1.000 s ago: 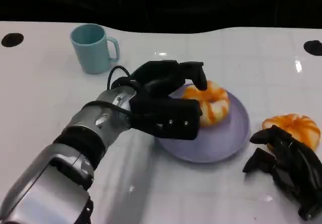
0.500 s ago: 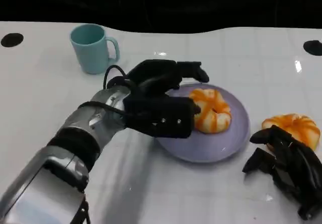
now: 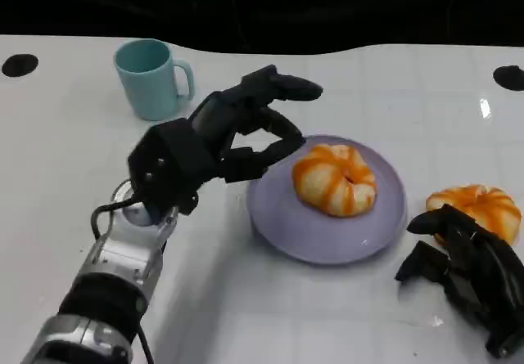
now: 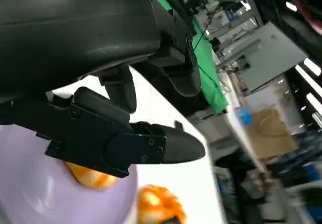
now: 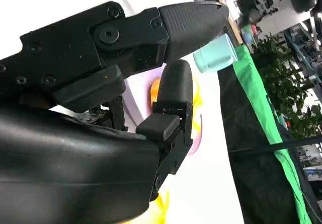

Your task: Grasp the bread from the table and place it into the plate.

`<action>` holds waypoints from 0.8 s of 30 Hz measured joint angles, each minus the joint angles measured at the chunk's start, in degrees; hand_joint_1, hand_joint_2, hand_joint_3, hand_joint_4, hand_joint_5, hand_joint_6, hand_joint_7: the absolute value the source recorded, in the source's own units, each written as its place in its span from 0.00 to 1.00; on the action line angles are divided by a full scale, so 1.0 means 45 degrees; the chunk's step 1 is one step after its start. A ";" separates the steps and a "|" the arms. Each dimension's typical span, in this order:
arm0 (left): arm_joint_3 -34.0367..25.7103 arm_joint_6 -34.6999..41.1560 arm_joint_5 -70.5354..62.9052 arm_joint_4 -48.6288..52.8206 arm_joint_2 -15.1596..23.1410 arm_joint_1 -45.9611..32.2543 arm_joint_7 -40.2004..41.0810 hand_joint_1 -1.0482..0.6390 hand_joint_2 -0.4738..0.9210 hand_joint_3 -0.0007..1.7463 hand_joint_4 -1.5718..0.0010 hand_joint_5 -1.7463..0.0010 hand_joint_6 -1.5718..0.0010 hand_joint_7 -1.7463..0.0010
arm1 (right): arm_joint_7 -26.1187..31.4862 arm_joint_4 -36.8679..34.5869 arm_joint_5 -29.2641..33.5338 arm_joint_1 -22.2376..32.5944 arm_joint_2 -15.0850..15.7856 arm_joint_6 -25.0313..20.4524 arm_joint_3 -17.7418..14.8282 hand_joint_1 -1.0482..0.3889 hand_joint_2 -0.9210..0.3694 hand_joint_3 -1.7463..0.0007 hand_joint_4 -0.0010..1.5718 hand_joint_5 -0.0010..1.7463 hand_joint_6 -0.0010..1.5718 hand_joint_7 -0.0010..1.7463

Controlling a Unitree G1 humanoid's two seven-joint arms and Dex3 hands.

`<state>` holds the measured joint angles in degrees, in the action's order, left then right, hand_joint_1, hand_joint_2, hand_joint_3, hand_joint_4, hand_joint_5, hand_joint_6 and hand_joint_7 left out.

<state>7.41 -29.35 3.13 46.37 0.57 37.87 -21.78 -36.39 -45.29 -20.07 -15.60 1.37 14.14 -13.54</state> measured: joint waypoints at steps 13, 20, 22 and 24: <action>-0.2153 0.8207 0.6251 -0.7061 0.0155 -0.4314 -0.2793 0.29 1.00 0.21 0.61 0.15 0.56 0.56 | -0.0122 -0.0248 0.0118 0.0033 0.0016 0.0541 0.0084 0.35 0.00 0.85 0.43 0.90 0.39 0.73; -0.2532 0.9038 0.6803 -0.8198 0.0113 -0.5489 -0.2852 0.28 1.00 0.24 0.61 0.06 0.61 0.37 | -0.0027 -0.0292 0.0123 0.0039 0.0004 0.0610 0.0162 0.36 0.00 0.86 0.43 0.90 0.38 0.72; -0.2721 0.9260 0.7216 -0.8877 -0.0030 -0.6176 -0.2842 0.28 1.00 0.25 0.61 0.05 0.63 0.33 | -0.0053 -0.0388 0.0120 0.0041 0.0009 0.0787 0.0174 0.36 0.00 0.85 0.43 0.90 0.38 0.71; -0.2810 0.9512 0.7392 -0.9117 -0.0139 -0.6788 -0.2816 0.28 1.00 0.25 0.60 0.02 0.63 0.31 | -0.0068 -0.0470 0.0117 0.0040 0.0038 0.0939 0.0169 0.36 0.00 0.85 0.43 0.91 0.38 0.71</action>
<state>-5.24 13.45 36.40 5.35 -0.05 7.32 -34.45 -36.70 -47.40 -19.54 -15.43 1.54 18.36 -12.78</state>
